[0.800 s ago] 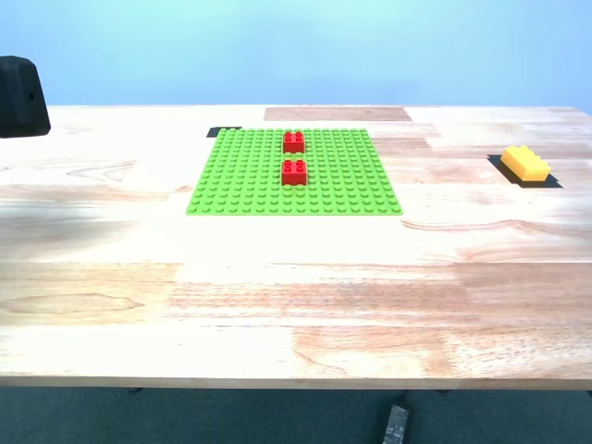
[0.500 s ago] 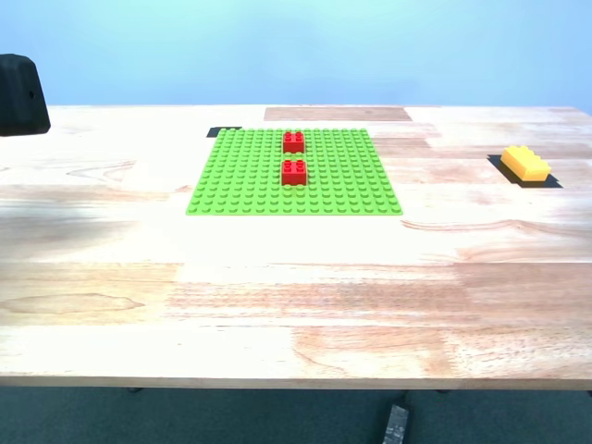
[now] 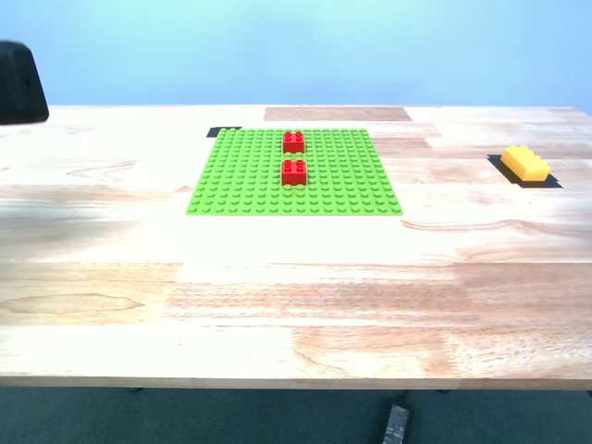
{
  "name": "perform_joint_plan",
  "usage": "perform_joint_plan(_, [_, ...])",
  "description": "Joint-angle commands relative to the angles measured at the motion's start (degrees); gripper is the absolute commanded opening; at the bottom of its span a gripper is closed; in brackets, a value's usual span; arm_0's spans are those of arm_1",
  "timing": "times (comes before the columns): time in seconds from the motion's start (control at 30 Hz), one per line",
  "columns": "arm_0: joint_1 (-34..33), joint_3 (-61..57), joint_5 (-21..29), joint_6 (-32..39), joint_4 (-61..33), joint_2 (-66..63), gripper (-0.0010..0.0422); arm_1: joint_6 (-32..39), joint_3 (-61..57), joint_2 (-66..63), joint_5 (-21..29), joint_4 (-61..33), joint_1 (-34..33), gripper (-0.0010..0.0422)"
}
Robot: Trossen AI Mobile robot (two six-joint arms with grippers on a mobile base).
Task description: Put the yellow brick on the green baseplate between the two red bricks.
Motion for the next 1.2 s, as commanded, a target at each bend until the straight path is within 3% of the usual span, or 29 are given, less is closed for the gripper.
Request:
perform_joint_plan(0.03, [0.00,0.79,8.17,-0.02,1.53,0.02,0.0000,2.80,1.46,0.07,0.11,-2.23,0.00,0.0000])
perform_joint_plan(0.23, [-0.02,9.90,13.09,6.45,-14.08,0.02,0.0000,5.53,8.83,3.19,0.59,-14.29,0.00,0.0000])
perform_joint_plan(0.4, [-0.02,18.75,23.80,7.65,-21.75,0.02,0.0000,8.96,16.04,10.03,0.61,-21.49,0.00,0.0000])
perform_joint_plan(0.8, [-0.07,34.67,32.85,18.91,-44.96,1.40,0.0000,8.11,35.47,35.71,0.59,-36.11,0.00,0.0000])
perform_joint_plan(0.9, [-0.07,36.72,33.27,21.70,-51.12,1.92,0.0000,4.50,40.57,41.72,0.63,-40.61,0.00,0.0000])
perform_joint_plan(1.0, [-0.11,38.25,37.55,23.37,-55.06,2.49,0.0000,0.81,46.05,47.69,0.55,-45.24,-0.42,0.0000])
perform_joint_plan(1.07, [-0.13,38.93,40.46,23.61,-56.08,2.82,0.0000,-1.66,50.01,51.74,0.52,-48.92,-0.92,0.0000])
perform_joint_plan(1.2, [-0.15,39.34,40.61,23.58,-56.08,2.34,0.0000,-5.62,57.55,59.76,0.37,-56.65,-2.45,0.0005])
